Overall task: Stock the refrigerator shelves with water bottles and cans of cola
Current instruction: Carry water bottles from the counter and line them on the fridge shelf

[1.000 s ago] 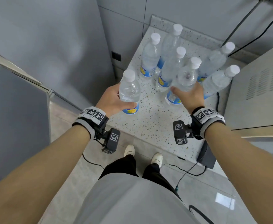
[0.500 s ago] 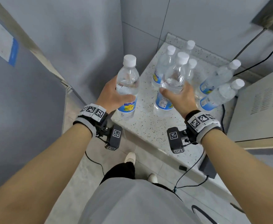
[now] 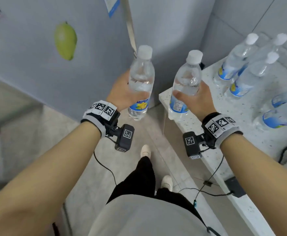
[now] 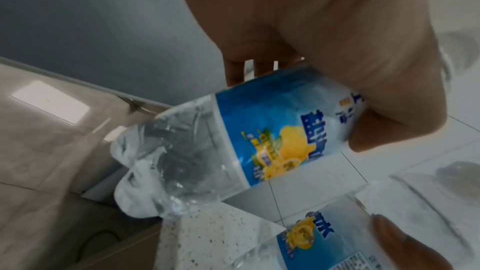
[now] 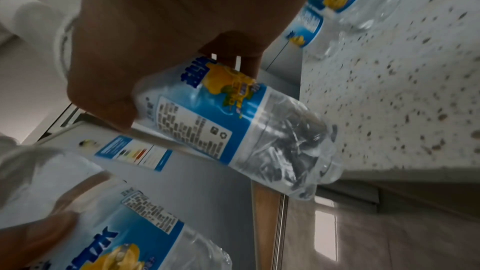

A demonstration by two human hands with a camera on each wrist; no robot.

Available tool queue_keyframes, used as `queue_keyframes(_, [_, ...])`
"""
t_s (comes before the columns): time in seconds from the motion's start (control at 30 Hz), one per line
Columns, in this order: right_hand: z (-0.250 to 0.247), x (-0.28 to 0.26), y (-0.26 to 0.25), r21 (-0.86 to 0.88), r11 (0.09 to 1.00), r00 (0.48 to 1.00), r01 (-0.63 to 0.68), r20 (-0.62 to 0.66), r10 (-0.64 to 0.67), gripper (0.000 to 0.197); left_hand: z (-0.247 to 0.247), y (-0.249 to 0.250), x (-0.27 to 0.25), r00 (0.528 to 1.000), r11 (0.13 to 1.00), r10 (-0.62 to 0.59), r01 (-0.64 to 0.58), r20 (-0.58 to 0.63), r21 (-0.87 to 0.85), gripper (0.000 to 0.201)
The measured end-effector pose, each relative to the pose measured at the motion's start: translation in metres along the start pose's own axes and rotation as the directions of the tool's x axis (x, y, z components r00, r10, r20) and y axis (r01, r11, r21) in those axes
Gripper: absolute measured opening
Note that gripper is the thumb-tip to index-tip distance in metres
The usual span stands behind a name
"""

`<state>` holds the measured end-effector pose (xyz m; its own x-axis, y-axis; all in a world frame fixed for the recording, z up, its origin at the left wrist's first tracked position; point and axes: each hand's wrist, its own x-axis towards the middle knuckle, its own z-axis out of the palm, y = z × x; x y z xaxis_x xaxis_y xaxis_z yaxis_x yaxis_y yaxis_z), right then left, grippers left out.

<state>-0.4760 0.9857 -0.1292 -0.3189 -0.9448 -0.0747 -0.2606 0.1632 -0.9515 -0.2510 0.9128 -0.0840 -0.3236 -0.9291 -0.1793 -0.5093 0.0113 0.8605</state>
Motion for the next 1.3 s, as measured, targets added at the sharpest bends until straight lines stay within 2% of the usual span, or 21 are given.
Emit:
queue_keyframes(0.13, [0.037,-0.014,-0.013,0.022,0.999,0.989,0.042,0.144,-0.045,0.045,-0.028,-0.018,-0.049,0.989,0.998,-0.043,0.035,-0.143,-0.058,0.05])
queue_keyframes(0.3, [0.095,-0.026,-0.035,-0.002,0.995,0.947,0.1,0.306,-0.094,0.059,-0.072,-0.046,-0.106,0.961,0.996,-0.065,0.047,-0.27,-0.074,0.05])
queue_keyframes(0.37, [0.122,-0.031,-0.047,-0.02,0.991,0.918,0.133,0.379,-0.116,0.058,-0.092,-0.059,-0.128,0.942,0.995,-0.077,0.053,-0.328,-0.08,0.049])
queue_keyframes(0.5, [0.183,-0.048,-0.075,-0.037,0.977,0.835,0.211,0.526,-0.161,0.042,-0.137,-0.093,-0.168,0.896,0.989,-0.126,0.08,-0.427,-0.124,0.052])
queue_keyframes(0.67, [0.276,-0.076,-0.107,-0.03,0.962,0.74,0.271,0.645,-0.189,0.037,-0.206,-0.15,-0.216,0.814,0.976,-0.206,0.131,-0.544,-0.174,0.049])
queue_keyframes(0.8, [0.355,-0.094,-0.124,-0.034,0.939,0.685,0.341,0.693,-0.224,0.053,-0.268,-0.198,-0.238,0.767,0.965,-0.259,0.177,-0.587,-0.194,0.055])
queue_keyframes(0.87, [0.391,-0.099,-0.133,-0.059,0.928,0.668,0.369,0.711,-0.22,0.049,-0.3,-0.22,-0.246,0.749,0.961,-0.274,0.192,-0.604,-0.199,0.057])
queue_keyframes(0.9, [0.408,-0.102,-0.138,-0.069,0.921,0.666,0.384,0.712,-0.224,0.048,-0.315,-0.229,-0.248,0.743,0.96,-0.277,0.195,-0.61,-0.199,0.056])
queue_keyframes(1.03, [0.48,-0.101,-0.157,-0.087,0.922,0.688,0.376,0.693,-0.215,0.065,-0.371,-0.262,-0.254,0.723,0.958,-0.287,0.219,-0.629,-0.185,0.047])
queue_keyframes(1.1, [0.513,-0.095,-0.167,-0.086,0.928,0.711,0.361,0.67,-0.214,0.063,-0.397,-0.278,-0.252,0.721,0.958,-0.286,0.215,-0.631,-0.188,0.048])
queue_keyframes(1.2, [0.558,-0.081,-0.181,-0.086,0.947,0.765,0.311,0.614,-0.195,0.046,-0.435,-0.299,-0.24,0.721,0.956,-0.292,0.213,-0.628,-0.2,0.049])
queue_keyframes(1.3, [0.597,-0.058,-0.191,-0.066,0.961,0.797,0.267,0.576,-0.182,0.046,-0.47,-0.322,-0.215,0.729,0.955,-0.296,0.214,-0.617,-0.206,0.049])
